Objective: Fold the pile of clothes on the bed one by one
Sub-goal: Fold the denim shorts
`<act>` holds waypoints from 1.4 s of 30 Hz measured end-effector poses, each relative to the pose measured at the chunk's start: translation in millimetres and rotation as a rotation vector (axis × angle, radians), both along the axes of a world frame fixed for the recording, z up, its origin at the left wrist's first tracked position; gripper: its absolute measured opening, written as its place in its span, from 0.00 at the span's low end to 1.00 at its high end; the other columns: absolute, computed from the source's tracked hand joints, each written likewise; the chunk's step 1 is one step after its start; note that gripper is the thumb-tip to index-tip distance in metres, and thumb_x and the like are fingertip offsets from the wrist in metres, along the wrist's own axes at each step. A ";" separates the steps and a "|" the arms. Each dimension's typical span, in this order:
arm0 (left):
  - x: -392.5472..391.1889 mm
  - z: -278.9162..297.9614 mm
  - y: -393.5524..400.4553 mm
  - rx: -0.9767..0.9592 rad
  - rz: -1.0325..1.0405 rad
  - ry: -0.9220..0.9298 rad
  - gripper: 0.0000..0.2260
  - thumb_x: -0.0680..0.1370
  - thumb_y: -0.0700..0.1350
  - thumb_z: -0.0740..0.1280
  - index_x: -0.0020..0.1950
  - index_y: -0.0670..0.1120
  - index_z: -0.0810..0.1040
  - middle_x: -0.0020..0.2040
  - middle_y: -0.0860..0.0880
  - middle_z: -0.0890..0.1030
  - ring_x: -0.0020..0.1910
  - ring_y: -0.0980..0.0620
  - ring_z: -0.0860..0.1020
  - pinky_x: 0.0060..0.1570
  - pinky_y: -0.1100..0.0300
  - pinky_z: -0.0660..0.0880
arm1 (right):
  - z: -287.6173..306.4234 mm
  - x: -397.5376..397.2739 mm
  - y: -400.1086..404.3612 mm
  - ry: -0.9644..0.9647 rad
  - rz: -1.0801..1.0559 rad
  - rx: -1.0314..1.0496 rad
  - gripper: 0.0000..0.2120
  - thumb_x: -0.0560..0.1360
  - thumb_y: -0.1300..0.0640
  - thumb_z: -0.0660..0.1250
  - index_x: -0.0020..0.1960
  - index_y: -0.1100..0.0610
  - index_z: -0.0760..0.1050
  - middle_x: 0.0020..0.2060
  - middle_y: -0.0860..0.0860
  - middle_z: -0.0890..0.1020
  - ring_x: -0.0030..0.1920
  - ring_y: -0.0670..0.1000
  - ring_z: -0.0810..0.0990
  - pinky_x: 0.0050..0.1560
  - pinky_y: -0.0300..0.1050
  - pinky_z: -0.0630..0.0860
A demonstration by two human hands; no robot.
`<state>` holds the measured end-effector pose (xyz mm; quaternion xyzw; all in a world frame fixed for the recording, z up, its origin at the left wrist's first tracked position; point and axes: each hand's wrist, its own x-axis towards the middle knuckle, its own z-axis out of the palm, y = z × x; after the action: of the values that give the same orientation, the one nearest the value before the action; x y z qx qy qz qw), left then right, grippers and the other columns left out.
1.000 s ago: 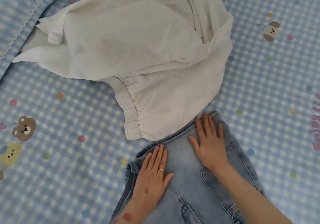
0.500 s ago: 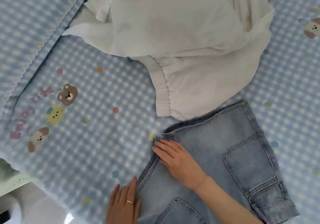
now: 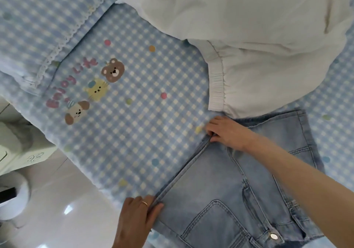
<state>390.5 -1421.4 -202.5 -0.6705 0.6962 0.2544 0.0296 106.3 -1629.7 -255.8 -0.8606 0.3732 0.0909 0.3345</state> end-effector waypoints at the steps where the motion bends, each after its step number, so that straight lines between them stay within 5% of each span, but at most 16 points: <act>1: 0.6 0.3 -3.7 0.022 0.001 -0.042 0.22 0.78 0.62 0.55 0.30 0.51 0.72 0.22 0.51 0.70 0.22 0.51 0.72 0.32 0.63 0.61 | 1.0 0.8 -2.4 -0.010 -0.051 0.035 0.09 0.72 0.54 0.70 0.45 0.55 0.71 0.42 0.49 0.75 0.49 0.54 0.72 0.50 0.45 0.65; 4: -4.7 -3.6 -5.8 0.207 0.155 -0.103 0.10 0.68 0.50 0.75 0.39 0.51 0.75 0.28 0.51 0.76 0.32 0.49 0.77 0.34 0.59 0.63 | 2.1 14.4 4.0 0.099 -0.159 -0.037 0.08 0.72 0.56 0.71 0.45 0.56 0.72 0.44 0.51 0.76 0.51 0.54 0.73 0.52 0.46 0.64; 7: -5.6 -3.9 1.2 0.276 0.234 -0.147 0.14 0.71 0.44 0.74 0.54 0.49 0.76 0.44 0.50 0.81 0.47 0.47 0.78 0.45 0.56 0.69 | 5.2 41.0 46.5 0.111 -0.393 -0.394 0.08 0.70 0.62 0.72 0.47 0.58 0.77 0.49 0.55 0.79 0.53 0.58 0.77 0.58 0.53 0.70; 9: -4.7 -8.3 11.6 0.158 0.221 -0.127 0.26 0.61 0.34 0.77 0.58 0.42 0.77 0.48 0.44 0.81 0.48 0.42 0.79 0.46 0.51 0.73 | 4.7 60.3 94.2 -0.037 -0.437 -0.478 0.11 0.76 0.57 0.66 0.58 0.58 0.76 0.61 0.57 0.77 0.64 0.59 0.73 0.66 0.58 0.67; 11: -16.9 -10.3 18.5 -0.053 0.070 -0.090 0.33 0.58 0.27 0.69 0.63 0.38 0.72 0.58 0.37 0.76 0.58 0.39 0.74 0.57 0.48 0.69 | -0.4 70.4 135.9 -0.011 -0.298 -0.422 0.21 0.80 0.49 0.58 0.70 0.56 0.68 0.73 0.55 0.66 0.72 0.57 0.64 0.71 0.61 0.58; 14: -36.9 -20.4 15.9 -0.025 -0.326 0.015 0.26 0.70 0.40 0.59 0.69 0.41 0.68 0.73 0.42 0.66 0.71 0.45 0.62 0.70 0.51 0.53 | -18.9 62.1 135.4 0.187 -0.303 -0.324 0.28 0.80 0.42 0.52 0.76 0.54 0.58 0.76 0.55 0.56 0.75 0.56 0.58 0.73 0.60 0.51; 17: -29.3 -45.7 13.7 0.206 -0.370 -0.025 0.29 0.74 0.59 0.58 0.68 0.43 0.73 0.71 0.46 0.68 0.73 0.49 0.58 0.69 0.52 0.53 | -38.9 50.3 97.3 0.262 -0.343 -0.255 0.33 0.79 0.38 0.50 0.77 0.56 0.54 0.76 0.57 0.55 0.77 0.55 0.53 0.75 0.57 0.49; 22: -17.5 -67.6 21.7 0.145 -0.411 -0.067 0.32 0.75 0.62 0.56 0.71 0.41 0.64 0.77 0.47 0.52 0.77 0.50 0.49 0.70 0.52 0.54 | -49.3 38.4 46.9 0.191 -0.250 -0.184 0.35 0.79 0.37 0.47 0.78 0.57 0.45 0.77 0.53 0.47 0.77 0.51 0.43 0.76 0.56 0.46; 27: 4.3 -42.1 25.3 0.116 -0.648 -0.099 0.33 0.76 0.65 0.50 0.71 0.42 0.65 0.73 0.44 0.65 0.73 0.48 0.60 0.69 0.51 0.55 | 3.8 53.5 156.3 0.005 -0.575 -0.305 0.28 0.81 0.48 0.54 0.77 0.59 0.54 0.76 0.55 0.58 0.76 0.53 0.54 0.75 0.56 0.51; 31: 46.2 -40.5 -1.0 -0.097 -1.105 -0.048 0.29 0.78 0.47 0.52 0.78 0.43 0.48 0.71 0.45 0.70 0.66 0.48 0.73 0.67 0.53 0.58 | 34.6 36.8 342.9 0.151 -0.521 -0.212 0.28 0.81 0.43 0.48 0.74 0.58 0.57 0.74 0.53 0.60 0.76 0.54 0.53 0.70 0.54 0.56; 34: 45.8 -40.8 -32.1 -0.046 -1.231 -0.044 0.37 0.69 0.38 0.55 0.77 0.40 0.45 0.76 0.46 0.59 0.64 0.52 0.73 0.63 0.51 0.63 | 45.4 6.1 395.5 0.304 -0.544 -0.145 0.28 0.80 0.45 0.48 0.76 0.57 0.50 0.77 0.54 0.51 0.77 0.56 0.44 0.69 0.54 0.52; 36: 39.8 -36.7 -42.0 -0.016 -1.265 0.008 0.38 0.68 0.37 0.55 0.77 0.40 0.45 0.73 0.48 0.66 0.63 0.52 0.75 0.65 0.52 0.62 | 49.6 -2.1 402.1 0.290 -0.587 -0.104 0.28 0.80 0.48 0.48 0.76 0.58 0.49 0.77 0.56 0.49 0.77 0.54 0.42 0.70 0.50 0.50; 38: 34.3 -24.9 -48.5 0.036 -1.267 0.022 0.35 0.67 0.37 0.55 0.76 0.42 0.56 0.67 0.50 0.74 0.61 0.51 0.77 0.72 0.58 0.55 | 50.4 -3.7 401.5 0.223 -0.640 -0.030 0.25 0.79 0.58 0.51 0.76 0.59 0.55 0.72 0.55 0.66 0.77 0.52 0.42 0.70 0.45 0.51; 39: 31.8 -17.1 -51.6 0.043 -1.242 0.041 0.30 0.68 0.37 0.55 0.71 0.43 0.67 0.64 0.50 0.77 0.59 0.51 0.78 0.73 0.63 0.50 | 52.9 -6.2 398.3 0.196 -0.666 0.050 0.28 0.75 0.60 0.60 0.74 0.59 0.60 0.68 0.52 0.72 0.76 0.50 0.43 0.70 0.42 0.53; 41: 26.5 1.7 -60.2 0.059 -1.210 0.056 0.20 0.77 0.39 0.51 0.58 0.44 0.81 0.58 0.49 0.82 0.57 0.53 0.79 0.71 0.70 0.47 | 67.4 -9.8 397.1 0.159 -0.732 0.224 0.34 0.67 0.58 0.73 0.71 0.56 0.68 0.69 0.50 0.71 0.75 0.47 0.47 0.70 0.37 0.55; 42: 23.2 13.2 -65.0 0.088 -1.211 0.039 0.24 0.81 0.42 0.46 0.55 0.45 0.83 0.57 0.50 0.82 0.57 0.54 0.79 0.70 0.72 0.49 | 72.9 -10.7 400.0 0.125 -0.755 0.251 0.33 0.70 0.58 0.71 0.73 0.55 0.64 0.73 0.49 0.62 0.75 0.46 0.47 0.72 0.36 0.52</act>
<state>413.7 -1486.4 -189.4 -0.1484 0.9433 0.2331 0.1839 95.6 -1229.7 -182.9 -0.6082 0.6688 0.0583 0.4235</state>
